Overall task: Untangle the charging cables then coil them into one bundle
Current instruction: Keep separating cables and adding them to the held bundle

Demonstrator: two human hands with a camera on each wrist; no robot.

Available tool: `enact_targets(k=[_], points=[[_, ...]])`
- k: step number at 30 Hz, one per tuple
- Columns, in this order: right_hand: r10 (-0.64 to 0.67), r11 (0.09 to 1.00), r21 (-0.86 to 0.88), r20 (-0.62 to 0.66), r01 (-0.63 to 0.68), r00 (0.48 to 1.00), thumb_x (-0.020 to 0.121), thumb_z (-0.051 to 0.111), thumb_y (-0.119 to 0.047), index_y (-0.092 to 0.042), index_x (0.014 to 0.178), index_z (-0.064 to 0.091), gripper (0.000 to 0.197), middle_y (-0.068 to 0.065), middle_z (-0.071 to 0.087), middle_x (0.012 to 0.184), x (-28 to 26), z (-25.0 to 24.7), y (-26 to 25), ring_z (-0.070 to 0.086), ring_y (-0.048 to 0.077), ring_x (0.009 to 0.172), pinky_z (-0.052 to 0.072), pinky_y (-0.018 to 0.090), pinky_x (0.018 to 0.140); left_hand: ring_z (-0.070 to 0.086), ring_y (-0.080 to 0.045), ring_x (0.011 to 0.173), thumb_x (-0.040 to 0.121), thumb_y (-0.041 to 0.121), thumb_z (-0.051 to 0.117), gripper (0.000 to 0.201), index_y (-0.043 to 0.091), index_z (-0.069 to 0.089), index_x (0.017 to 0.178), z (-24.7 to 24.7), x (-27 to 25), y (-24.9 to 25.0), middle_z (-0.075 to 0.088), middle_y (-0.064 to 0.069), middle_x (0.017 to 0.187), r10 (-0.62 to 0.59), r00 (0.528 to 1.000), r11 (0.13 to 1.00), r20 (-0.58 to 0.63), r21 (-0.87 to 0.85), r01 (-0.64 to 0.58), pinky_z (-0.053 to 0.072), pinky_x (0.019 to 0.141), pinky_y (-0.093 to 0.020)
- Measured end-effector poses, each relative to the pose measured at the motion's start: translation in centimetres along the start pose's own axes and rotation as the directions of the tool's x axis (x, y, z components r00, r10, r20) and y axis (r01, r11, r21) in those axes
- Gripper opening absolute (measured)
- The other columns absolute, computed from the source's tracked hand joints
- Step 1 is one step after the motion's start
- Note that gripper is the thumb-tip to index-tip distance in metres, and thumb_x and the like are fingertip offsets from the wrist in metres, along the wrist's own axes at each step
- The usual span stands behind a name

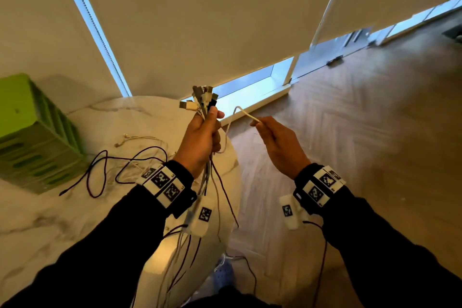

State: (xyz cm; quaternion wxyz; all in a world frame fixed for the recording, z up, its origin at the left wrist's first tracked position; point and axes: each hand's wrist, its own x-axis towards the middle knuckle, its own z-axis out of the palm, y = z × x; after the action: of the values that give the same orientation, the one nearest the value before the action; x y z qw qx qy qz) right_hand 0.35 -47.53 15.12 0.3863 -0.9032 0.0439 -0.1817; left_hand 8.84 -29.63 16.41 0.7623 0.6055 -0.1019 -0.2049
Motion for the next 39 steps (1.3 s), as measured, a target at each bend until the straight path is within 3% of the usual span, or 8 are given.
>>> enact_targets(k=[4, 10, 13, 17, 21, 28, 36, 39], points=[[0.23, 0.963, -0.165, 0.089, -0.213, 0.969, 0.107, 0.038, -0.033, -0.014, 0.116, 0.061, 0.03, 0.006, 0.067, 0.086, 0.0, -2.4, 5.6, 0.062, 0.015, 0.076, 0.049, 0.035, 0.073, 0.022, -0.008, 0.048, 0.108, 0.031, 0.04, 0.028, 0.013, 0.054, 0.092, 1.0, 1.4, 0.9, 0.032, 0.007, 0.061, -0.015, 0.999, 0.982, 0.028, -0.186, 0.02, 0.022, 0.045, -0.021], [0.589, 0.785, -0.459, 0.345, -0.416, 0.731, 0.102, 0.045, -0.023, -0.029, 0.119, 0.061, 0.025, 0.006, 0.066, 0.119, -3.8, -1.9, 14.3, 0.062, 0.027, 0.112, 0.047, 0.04, 0.099, 0.03, -0.008, 0.051, 0.108, 0.028, 0.038, 0.029, 0.013, 0.051, 0.087, 2.3, 1.8, 0.8, 0.035, 0.003, 0.063, -0.042, 0.989, 0.948, 0.141, -0.306, 0.083, 0.03, 0.048, -0.021], [0.418, 0.892, -0.344, 0.372, -0.295, 0.829, 0.096, 0.052, -0.015, -0.029, 0.138, 0.049, 0.045, 0.002, 0.05, 0.14, -4.0, 0.2, 12.8, 0.048, 0.018, 0.13, 0.037, 0.043, 0.113, 0.036, -0.01, 0.053, 0.108, 0.027, 0.039, 0.028, 0.013, 0.052, 0.087, 2.5, 1.9, -0.4, 0.037, 0.001, 0.066, -0.062, 0.988, 0.947, 0.139, -0.304, 0.102, 0.031, 0.051, -0.023], [0.11, 0.988, 0.06, 0.363, -0.141, 0.925, 0.101, 0.056, -0.027, -0.029, 0.14, 0.048, 0.04, -0.013, 0.052, 0.136, -2.7, 2.3, 6.7, 0.05, -0.005, 0.121, 0.04, 0.013, 0.099, 0.04, -0.011, 0.058, 0.108, 0.028, 0.041, 0.028, 0.013, 0.053, 0.087, 3.0, 2.3, -2.3, 0.04, 0.002, 0.067, -0.097, 0.987, 0.948, 0.126, -0.29, 0.131, 0.034, 0.054, -0.024], [-0.028, 0.988, 0.156, 0.293, -0.019, 0.956, 0.103, 0.052, -0.03, -0.02, 0.132, 0.055, 0.03, -0.002, 0.065, 0.122, -2.2, 4.4, 3.7, 0.06, 0.004, 0.109, 0.047, 0.014, 0.092, 0.04, -0.009, 0.061, 0.107, 0.029, 0.044, 0.025, 0.015, 0.053, 0.089, 3.3, 2.6, -3.2, 0.043, 0.003, 0.072, -0.113, 0.992, 0.951, 0.058, -0.282, 0.125, 0.037, 0.054, -0.022], [-0.13, 0.986, 0.119, 0.106, 0.117, 0.986, 0.102, 0.053, -0.024, -0.013, 0.109, 0.065, 0.017, -0.003, 0.061, 0.096, -0.9, 4.1, 4.7, 0.057, 0.006, 0.087, 0.045, 0.013, 0.077, 0.034, -0.01, 0.062, 0.109, 0.028, 0.039, 0.024, 0.019, 0.05, 0.089, 2.3, 3.9, -3.9, 0.042, 0.005, 0.075, -0.027, 0.998, 0.992, -0.049, -0.124, 0.021, 0.032, 0.061, -0.025], [0.009, 0.977, 0.204, 0.244, -0.061, 0.97, 0.104, 0.049, -0.026, -0.012, 0.101, 0.061, 0.019, -0.005, 0.065, 0.085, 0.4, 4.1, 4.0, 0.068, 0.01, 0.079, 0.057, 0.023, 0.072, 0.035, -0.008, 0.059, 0.108, 0.032, 0.039, 0.032, 0.018, 0.053, 0.083, 1.6, 4.1, -3.6, 0.041, 0.006, 0.067, -0.06, 0.996, 0.991, -0.071, -0.125, 0.051, 0.029, 0.06, -0.026], [0.088, 0.947, 0.279, 0.25, -0.158, 0.964, 0.103, 0.05, -0.033, -0.017, 0.118, 0.057, 0.022, -0.003, 0.065, 0.103, 1.0, 4.1, 4.3, 0.067, 0.008, 0.091, 0.056, 0.024, 0.077, 0.034, -0.008, 0.058, 0.107, 0.032, 0.04, 0.032, 0.017, 0.053, 0.083, 0.7, 4.1, -3.3, 0.042, 0.006, 0.067, -0.132, 0.991, 0.952, -0.002, -0.28, 0.126, 0.027, 0.058, -0.025]])
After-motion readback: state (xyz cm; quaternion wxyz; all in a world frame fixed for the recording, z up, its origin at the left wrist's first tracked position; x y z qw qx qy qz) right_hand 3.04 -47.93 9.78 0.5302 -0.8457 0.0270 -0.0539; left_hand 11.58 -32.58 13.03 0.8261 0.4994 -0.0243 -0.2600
